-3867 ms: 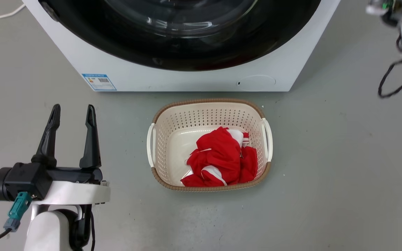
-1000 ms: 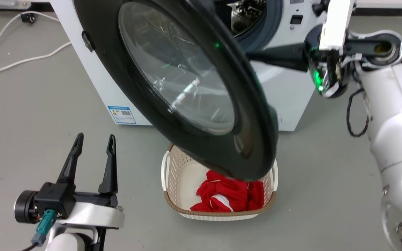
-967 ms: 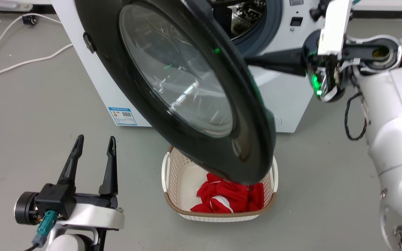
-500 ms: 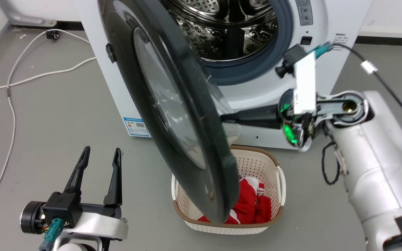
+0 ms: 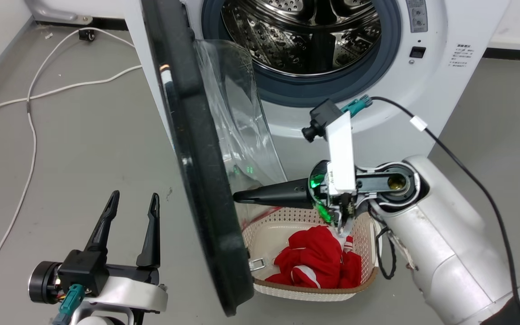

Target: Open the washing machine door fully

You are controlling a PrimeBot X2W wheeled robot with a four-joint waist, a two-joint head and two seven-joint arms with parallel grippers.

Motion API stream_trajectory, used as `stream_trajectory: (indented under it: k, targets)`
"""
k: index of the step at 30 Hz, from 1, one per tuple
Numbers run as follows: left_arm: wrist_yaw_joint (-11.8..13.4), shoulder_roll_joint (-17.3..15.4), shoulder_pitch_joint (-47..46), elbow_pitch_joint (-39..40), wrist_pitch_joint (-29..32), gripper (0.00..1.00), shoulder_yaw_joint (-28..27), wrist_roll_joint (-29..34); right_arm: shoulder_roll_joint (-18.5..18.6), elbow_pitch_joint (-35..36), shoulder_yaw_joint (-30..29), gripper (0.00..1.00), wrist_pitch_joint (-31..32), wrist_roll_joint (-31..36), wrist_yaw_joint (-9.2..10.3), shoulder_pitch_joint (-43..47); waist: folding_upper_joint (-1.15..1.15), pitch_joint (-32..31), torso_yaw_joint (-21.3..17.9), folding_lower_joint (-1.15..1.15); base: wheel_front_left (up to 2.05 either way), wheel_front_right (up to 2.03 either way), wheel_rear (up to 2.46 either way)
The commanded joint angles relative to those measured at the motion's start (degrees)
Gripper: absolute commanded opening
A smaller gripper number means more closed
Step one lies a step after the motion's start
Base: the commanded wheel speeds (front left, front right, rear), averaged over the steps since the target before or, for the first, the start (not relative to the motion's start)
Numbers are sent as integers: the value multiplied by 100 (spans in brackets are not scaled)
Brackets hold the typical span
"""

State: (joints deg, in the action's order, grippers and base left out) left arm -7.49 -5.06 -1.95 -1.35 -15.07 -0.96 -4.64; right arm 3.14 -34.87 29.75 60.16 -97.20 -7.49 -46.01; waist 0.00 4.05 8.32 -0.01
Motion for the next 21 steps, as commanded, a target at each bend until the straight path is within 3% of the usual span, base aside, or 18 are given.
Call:
stream_trajectory:
  k: [1, 6, 15, 16, 17, 21]
  targets:
    - [1, -20, -29, 21, -15, 100, -23, 3, -47, 74, 154, 0, -131, -131, 0, 100, 0, 36, 10, 1, 0, 0, 0]
    - [0, -6, -44, 33, -15, 100, -65, -3, -35, 225, 253, 0, -908, -162, 0, 133, 0, 81, -39, 1, 0, 0, 0]
    - [1, 28, 53, 70, -15, 100, -145, -13, 316, 969, -512, 3, -3232, 485, 1, 898, 0, 52, -271, 1, 0, 0, 0]
    - [1, 28, 75, 76, -15, 100, -157, -11, 358, 1083, -600, 48, -3487, 561, 0, 1043, 0, 43, -295, 1, 0, 0, 0]
    - [1, 28, 77, 76, -15, 100, -171, -13, 420, 1189, -672, 100, -3748, 668, 0, 1194, 0, 30, -320, 1, 0, 0, 0]
    - [1, -2, 106, 93, -15, 100, -209, -25, 653, 1499, -918, 100, -4835, 1252, 0, 1848, 0, -32, -398, 1, 0, 0, 0]
